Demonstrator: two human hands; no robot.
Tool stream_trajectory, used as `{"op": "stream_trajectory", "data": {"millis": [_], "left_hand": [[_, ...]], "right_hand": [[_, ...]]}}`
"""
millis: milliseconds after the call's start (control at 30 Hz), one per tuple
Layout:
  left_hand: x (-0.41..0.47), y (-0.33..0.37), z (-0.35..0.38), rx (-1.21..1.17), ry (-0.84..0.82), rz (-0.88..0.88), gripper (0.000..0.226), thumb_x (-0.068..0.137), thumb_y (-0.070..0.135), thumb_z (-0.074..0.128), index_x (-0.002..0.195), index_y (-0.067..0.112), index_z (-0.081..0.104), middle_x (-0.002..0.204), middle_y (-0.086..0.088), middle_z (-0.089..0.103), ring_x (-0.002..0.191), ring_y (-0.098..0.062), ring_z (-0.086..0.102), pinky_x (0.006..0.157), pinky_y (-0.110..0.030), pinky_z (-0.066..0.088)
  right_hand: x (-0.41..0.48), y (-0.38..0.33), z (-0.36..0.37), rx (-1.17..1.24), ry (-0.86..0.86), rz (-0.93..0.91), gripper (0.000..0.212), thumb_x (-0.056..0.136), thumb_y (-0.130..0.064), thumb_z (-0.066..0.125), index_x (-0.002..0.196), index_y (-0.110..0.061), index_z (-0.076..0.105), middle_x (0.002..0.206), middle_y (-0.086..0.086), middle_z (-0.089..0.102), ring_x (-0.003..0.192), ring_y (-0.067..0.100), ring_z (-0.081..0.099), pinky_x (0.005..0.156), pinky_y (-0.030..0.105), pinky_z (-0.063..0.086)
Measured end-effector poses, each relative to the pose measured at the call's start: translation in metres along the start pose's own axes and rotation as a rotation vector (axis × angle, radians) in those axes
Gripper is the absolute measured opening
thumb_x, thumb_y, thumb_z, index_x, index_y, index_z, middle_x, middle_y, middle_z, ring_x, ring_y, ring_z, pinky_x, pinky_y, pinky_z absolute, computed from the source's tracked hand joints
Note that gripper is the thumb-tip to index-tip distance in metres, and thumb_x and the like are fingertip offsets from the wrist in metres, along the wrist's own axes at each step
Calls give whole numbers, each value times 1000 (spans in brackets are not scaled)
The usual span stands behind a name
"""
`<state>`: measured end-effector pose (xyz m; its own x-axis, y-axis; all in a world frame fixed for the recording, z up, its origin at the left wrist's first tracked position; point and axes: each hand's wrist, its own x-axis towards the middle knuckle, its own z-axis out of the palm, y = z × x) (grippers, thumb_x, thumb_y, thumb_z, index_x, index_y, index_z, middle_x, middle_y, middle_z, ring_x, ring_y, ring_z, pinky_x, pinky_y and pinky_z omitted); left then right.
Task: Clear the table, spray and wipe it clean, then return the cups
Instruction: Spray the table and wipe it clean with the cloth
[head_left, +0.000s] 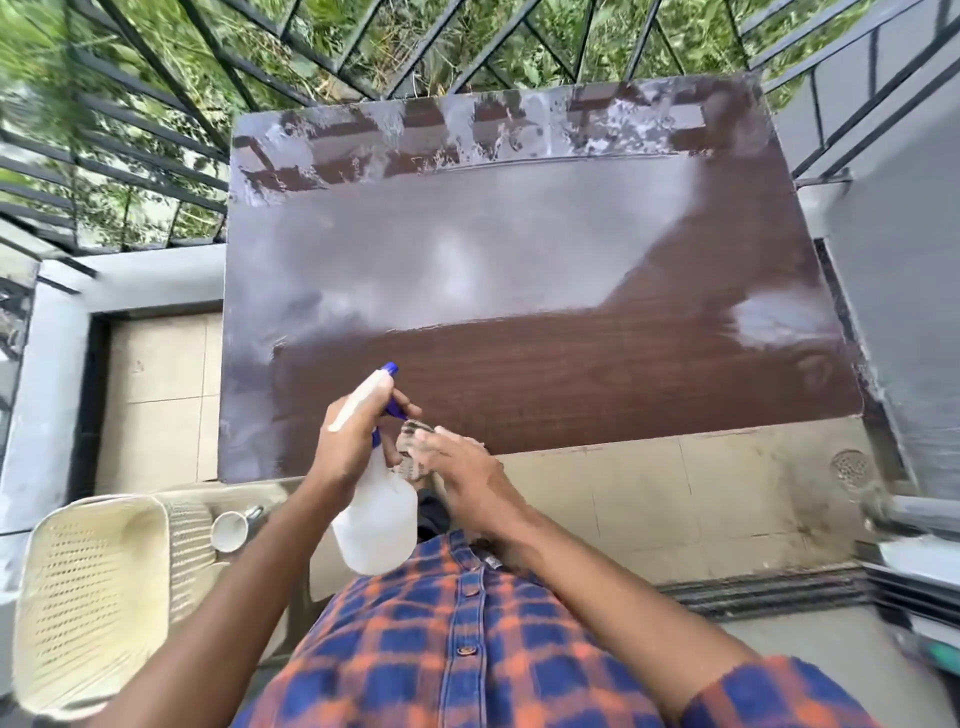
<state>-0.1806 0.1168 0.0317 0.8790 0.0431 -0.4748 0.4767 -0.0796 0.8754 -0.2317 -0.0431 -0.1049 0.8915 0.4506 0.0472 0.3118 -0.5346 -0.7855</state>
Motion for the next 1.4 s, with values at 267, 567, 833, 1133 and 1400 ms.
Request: {"op": "stream_trajectory", "data": {"millis": [267,567,833,1133,1400], "left_hand": [[-6,4,2,6,75,22,48,104,37,50,91,-6,65,95,-19,75,45,-15,54,56,-33,46],[0,-2,-29,-62,151,24,43,107,31,45,91,-6,63,98,-23,72,37,-29,47,44,-27,45],[14,-12,-59,-50,170,-4,43,107,34,47,91,-3,65,96,-17,75,37,-28,49,46,-28,46],[18,-14,-71,-94,173,2,44,104,40,50,89,1,65,98,-19,75,37,-27,50,47,-30,47],[8,-26,-65,-110,173,-21,41,106,35,49,92,1,66,97,-20,74,53,-38,53,45,-28,45]], "right_hand": [[53,-2,-62,1131,81,750,41,95,-5,49,134,-3,59,119,14,69,93,17,71,81,30,58],[106,-2,-89,112,343,611,24,93,-23,60,113,-27,75,101,-5,75,90,11,67,85,26,51],[93,2,-27,-311,3,283,69,92,-44,61,155,-24,39,164,4,30,149,24,27,120,42,24],[95,-11,-12,-413,-37,151,54,80,-38,72,133,-32,61,144,-5,54,123,24,49,101,47,42],[50,-10,-28,-486,-316,-183,48,73,-24,62,120,-31,65,132,-12,59,110,19,53,96,43,36]]}}
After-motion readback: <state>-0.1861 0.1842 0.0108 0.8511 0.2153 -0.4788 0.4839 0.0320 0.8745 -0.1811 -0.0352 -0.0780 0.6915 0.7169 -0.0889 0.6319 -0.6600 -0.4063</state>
